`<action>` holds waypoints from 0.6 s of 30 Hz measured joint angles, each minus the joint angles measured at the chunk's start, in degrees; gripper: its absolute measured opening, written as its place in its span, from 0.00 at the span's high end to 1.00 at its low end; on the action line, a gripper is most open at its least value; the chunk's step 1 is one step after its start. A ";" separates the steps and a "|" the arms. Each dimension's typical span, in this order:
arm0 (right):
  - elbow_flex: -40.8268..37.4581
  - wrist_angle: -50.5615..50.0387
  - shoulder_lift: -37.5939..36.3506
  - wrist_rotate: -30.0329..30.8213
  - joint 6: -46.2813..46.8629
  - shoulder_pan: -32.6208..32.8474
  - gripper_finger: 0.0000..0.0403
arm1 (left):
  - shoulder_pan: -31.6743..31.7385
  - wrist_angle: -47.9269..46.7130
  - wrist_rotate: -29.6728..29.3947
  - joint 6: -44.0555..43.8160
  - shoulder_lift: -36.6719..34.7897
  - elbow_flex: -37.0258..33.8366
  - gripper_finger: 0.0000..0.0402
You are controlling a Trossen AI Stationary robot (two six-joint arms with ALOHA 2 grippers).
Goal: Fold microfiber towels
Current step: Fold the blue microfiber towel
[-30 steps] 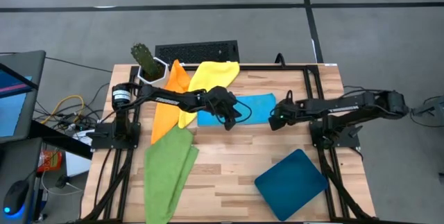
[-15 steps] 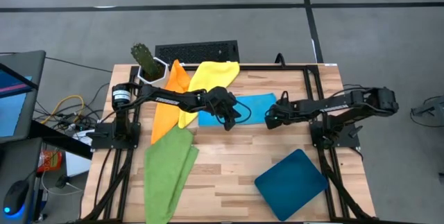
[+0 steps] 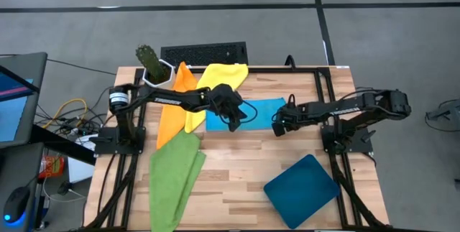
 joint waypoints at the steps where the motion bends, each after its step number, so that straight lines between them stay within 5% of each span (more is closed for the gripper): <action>1: 0.87 -0.50 0.00 0.08 -0.36 -0.15 0.94 | 0.23 -1.12 0.00 0.48 -0.54 0.00 1.00; 11: 8.87 0.28 1.31 1.52 -5.14 -0.22 0.95 | -0.17 -9.84 -0.79 3.81 -1.56 0.02 1.00; 18: 12.89 8.05 9.32 -2.25 -7.27 1.86 0.95 | 0.13 -10.45 -1.11 3.81 -1.56 0.02 1.00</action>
